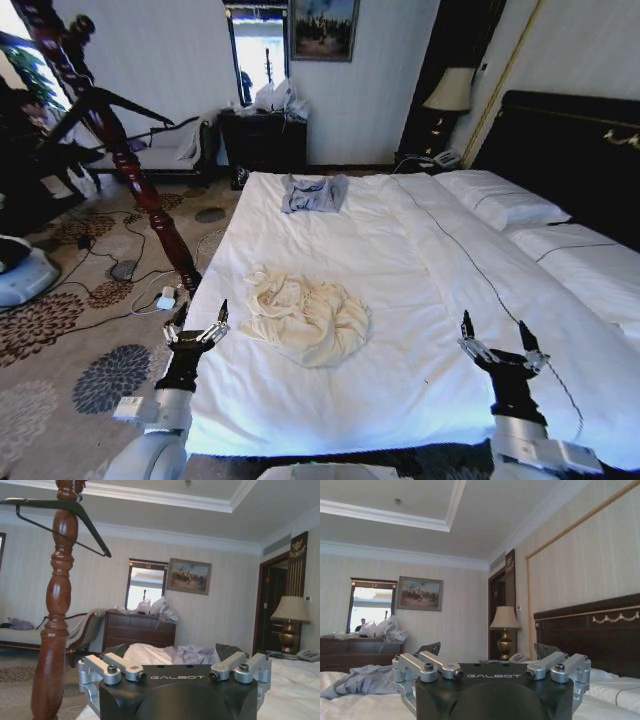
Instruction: Pick up the clothes from the bed and hang them on the clothes hanger.
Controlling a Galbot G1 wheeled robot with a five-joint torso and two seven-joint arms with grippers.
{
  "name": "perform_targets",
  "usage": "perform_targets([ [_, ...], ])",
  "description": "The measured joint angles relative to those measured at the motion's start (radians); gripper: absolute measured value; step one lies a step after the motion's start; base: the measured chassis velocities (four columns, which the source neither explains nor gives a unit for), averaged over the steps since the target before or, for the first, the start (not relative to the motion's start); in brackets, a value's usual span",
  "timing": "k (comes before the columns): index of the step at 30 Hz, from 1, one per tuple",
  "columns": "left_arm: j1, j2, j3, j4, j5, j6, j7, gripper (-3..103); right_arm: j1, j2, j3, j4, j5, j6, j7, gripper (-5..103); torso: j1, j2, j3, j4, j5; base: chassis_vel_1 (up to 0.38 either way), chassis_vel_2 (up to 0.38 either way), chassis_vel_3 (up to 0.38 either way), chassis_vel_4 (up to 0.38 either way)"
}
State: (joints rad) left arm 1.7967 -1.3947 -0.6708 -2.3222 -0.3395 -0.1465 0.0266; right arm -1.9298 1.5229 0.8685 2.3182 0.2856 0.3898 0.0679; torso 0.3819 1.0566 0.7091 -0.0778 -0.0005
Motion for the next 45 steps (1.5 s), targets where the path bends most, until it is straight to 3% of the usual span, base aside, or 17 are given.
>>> perform_targets([
  [4, 0.002, 0.007, 0.013, 0.012, -0.001, 0.000, -0.002, 100, 0.003, 0.010, -0.006, -0.005, -0.008, 0.009, 0.009, 100, 0.000, 0.000, 0.000, 0.0000, 0.0004, 0.000, 0.000, 0.000, 0.000],
  [8, 0.005, 0.001, 0.015, 0.032, 0.069, -0.019, 0.001, 100, 0.012, 0.023, -0.012, -0.031, -0.031, 0.026, 0.017, 100, 0.000, 0.000, 0.000, 0.0002, 0.0004, 0.000, 0.000, 0.000, 0.000],
  [13, -0.001, -0.004, 0.021, 0.039, 0.085, -0.019, 0.002, 100, 0.025, 0.036, -0.021, -0.048, -0.044, 0.031, 0.026, 100, 0.000, 0.000, 0.000, 0.0000, 0.0005, 0.000, 0.000, 0.000, 0.000],
  [27, -0.003, 0.003, 0.002, 0.025, 0.069, -0.016, 0.005, 100, 0.059, 0.019, -0.029, -0.091, -0.051, 0.012, 0.059, 100, 0.000, 0.000, 0.000, 0.0000, 0.0007, 0.000, 0.000, 0.000, 0.000],
  [32, -0.002, -0.001, 0.003, 0.089, 0.087, -0.014, 0.005, 100, 0.060, 0.015, -0.034, -0.089, -0.051, 0.012, 0.065, 100, 0.000, 0.000, 0.000, 0.0001, 0.0005, 0.000, 0.000, 0.000, 0.000],
  [35, -0.008, 0.001, 0.013, 0.147, 0.120, -0.007, 0.011, 100, 0.051, 0.017, -0.054, -0.053, 0.028, -0.021, 0.106, 100, 0.000, 0.000, 0.000, 0.0002, 0.0005, 0.000, 0.000, 0.000, 0.000],
  [36, -0.008, 0.011, 0.019, 0.186, 0.160, -0.015, 0.030, 100, 0.037, 0.014, -0.094, -0.005, 0.129, -0.078, 0.179, 100, 0.000, 0.000, 0.000, -0.0002, 0.0005, 0.000, 0.000, 0.000, 0.000],
  [38, 0.010, 0.040, 0.039, 0.241, 0.217, -0.039, 0.079, 100, 0.021, 0.010, -0.136, 0.069, 0.216, -0.140, 0.253, 100, 0.000, 0.000, 0.000, 0.0001, -0.0001, 0.000, 0.000, 0.000, 0.000],
  [42, 0.022, 0.071, 0.064, 0.308, 0.265, -0.073, 0.114, 100, 0.032, 0.003, -0.106, 0.056, 0.122, -0.123, 0.233, 100, 0.000, 0.000, 0.000, 0.0002, 0.0005, 0.000, 0.000, 0.000, 0.000],
  [45, 0.005, 0.088, 0.083, 0.354, 0.287, -0.088, 0.119, 100, 0.033, -0.005, -0.100, 0.046, 0.112, -0.117, 0.238, 100, 0.000, 0.000, 0.000, 0.0003, 0.0006, 0.000, 0.000, 0.000, 0.000],
])
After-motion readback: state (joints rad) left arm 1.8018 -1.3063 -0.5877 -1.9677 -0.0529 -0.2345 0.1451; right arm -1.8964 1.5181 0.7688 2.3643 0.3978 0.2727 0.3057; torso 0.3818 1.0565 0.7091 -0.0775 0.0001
